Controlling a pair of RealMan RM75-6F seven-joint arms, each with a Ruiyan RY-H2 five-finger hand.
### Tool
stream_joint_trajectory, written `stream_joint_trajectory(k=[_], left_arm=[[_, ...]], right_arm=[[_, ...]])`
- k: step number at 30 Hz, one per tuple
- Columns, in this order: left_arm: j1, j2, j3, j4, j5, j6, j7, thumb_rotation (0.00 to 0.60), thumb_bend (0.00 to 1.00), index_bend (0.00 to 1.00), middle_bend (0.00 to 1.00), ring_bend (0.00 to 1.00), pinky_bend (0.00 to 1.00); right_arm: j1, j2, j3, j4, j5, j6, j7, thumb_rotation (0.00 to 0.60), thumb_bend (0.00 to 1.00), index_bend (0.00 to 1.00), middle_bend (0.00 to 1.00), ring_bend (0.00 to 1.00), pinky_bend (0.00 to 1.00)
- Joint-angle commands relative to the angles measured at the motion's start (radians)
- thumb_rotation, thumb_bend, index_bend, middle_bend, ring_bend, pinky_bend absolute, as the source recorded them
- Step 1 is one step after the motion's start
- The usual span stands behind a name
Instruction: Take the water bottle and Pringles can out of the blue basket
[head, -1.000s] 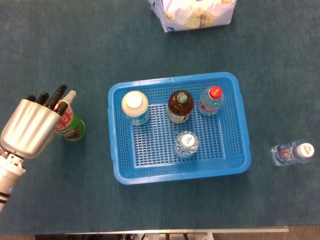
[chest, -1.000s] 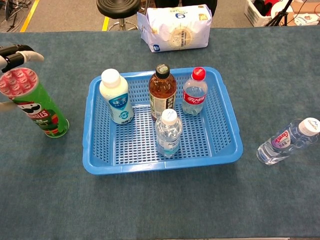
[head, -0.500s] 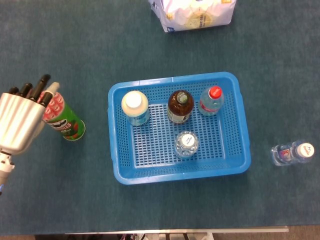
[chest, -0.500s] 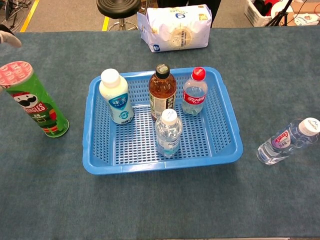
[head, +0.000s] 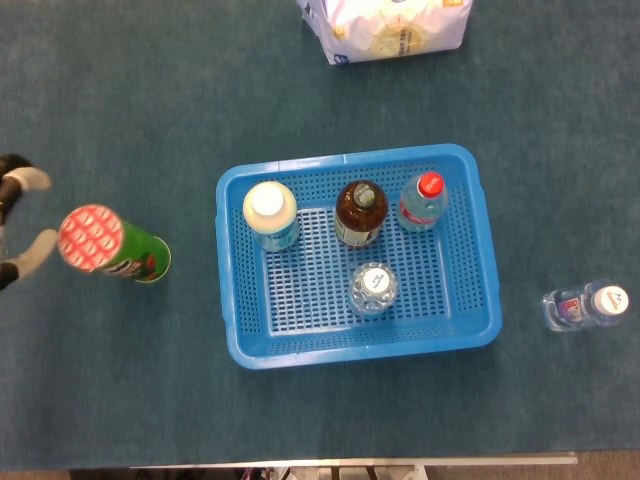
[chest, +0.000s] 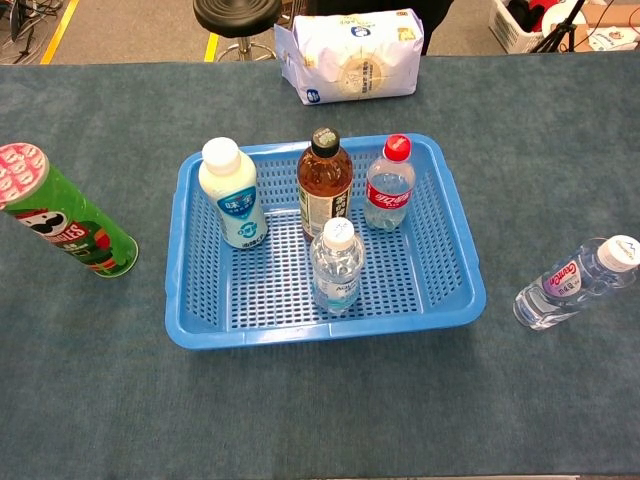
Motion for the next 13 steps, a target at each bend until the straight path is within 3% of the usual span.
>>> stream_joint_trajectory(k=[1, 6, 13], left_arm=[[0.025, -0.021, -0.007, 0.030, -0.005, 0.033, -0.034, 0.600, 0.14, 0.47, 0.43, 0.41, 0.65], [0.045, -0.031, -0.017, 0.042, -0.052, 0.041, -0.091, 0.600, 0.14, 0.48, 0.45, 0.41, 0.65], [0.076, -0.053, -0.010, 0.073, -0.083, 0.049, -0.129, 0.600, 0.14, 0.49, 0.46, 0.42, 0.65]], right_arm=[[-0.045, -0.008, 0.003, -0.032, 0.007, 0.063, -0.121, 0.600, 0.00, 0.22, 0.34, 0.26, 0.43], [-0.093, -0.029, 0.008, -0.064, 0.004, 0.137, -0.313, 0.600, 0.00, 0.22, 0.35, 0.26, 0.43], [-0.112, -0.033, 0.016, -0.079, 0.007, 0.156, -0.322, 0.600, 0.00, 0.24, 0.35, 0.26, 0.43]])
